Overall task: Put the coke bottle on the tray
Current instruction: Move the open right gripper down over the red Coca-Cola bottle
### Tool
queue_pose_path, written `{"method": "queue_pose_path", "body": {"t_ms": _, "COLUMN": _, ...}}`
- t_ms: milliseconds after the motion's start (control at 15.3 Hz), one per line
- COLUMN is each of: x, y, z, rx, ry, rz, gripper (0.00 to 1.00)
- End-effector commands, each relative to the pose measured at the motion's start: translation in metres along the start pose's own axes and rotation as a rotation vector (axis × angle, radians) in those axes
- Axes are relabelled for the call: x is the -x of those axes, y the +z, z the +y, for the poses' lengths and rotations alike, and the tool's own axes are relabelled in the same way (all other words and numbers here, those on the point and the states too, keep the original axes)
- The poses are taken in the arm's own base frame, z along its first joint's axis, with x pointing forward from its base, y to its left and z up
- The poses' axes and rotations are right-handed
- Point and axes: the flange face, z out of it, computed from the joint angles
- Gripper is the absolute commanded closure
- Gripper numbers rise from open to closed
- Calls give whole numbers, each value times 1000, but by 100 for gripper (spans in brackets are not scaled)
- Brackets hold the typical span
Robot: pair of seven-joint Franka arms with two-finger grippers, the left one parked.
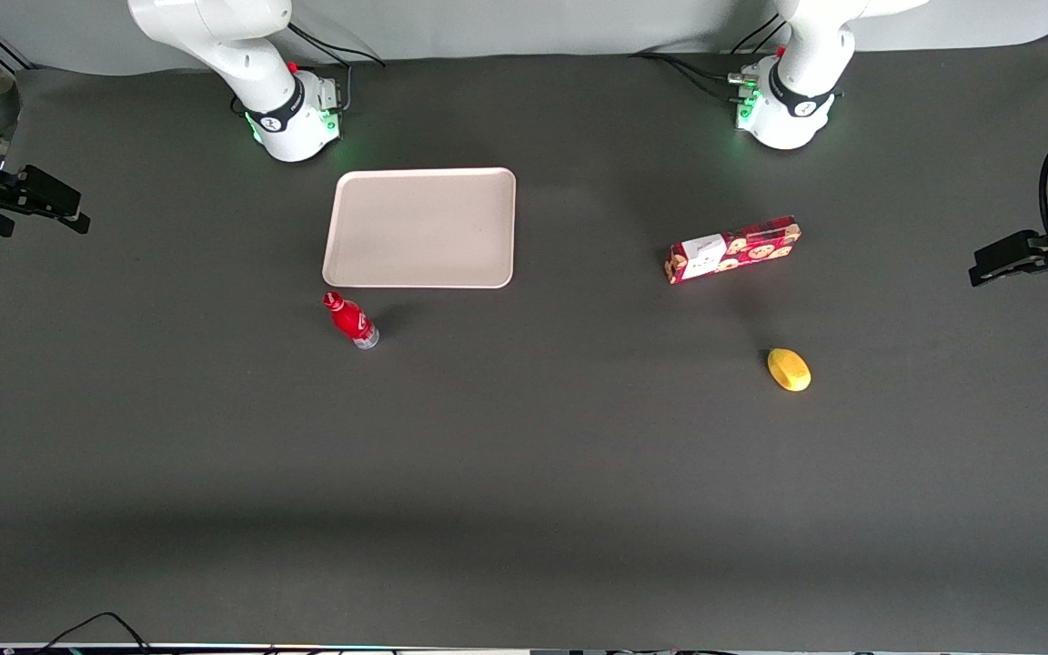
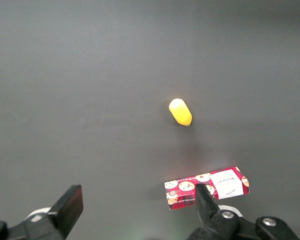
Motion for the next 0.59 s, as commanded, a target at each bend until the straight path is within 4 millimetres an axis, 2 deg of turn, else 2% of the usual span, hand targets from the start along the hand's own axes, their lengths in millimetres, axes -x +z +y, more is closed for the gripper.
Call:
{"method": "queue_pose_path", "body": {"t_ms": 0, "x": -4, "y": -3, "z": 2, "rx": 5, "ry": 20, "rz": 11, "gripper": 0}}
{"method": "queue_pose_path", "body": {"t_ms": 261, "x": -9, "y": 7, "z": -6, "rx": -15, "ry": 19, "rz": -4, "gripper": 0}}
{"method": "queue_pose_path", "body": {"t_ms": 523, "x": -17, "y": 39, "z": -23, "rx": -113, "ry": 19, "rz": -37, "gripper": 0}}
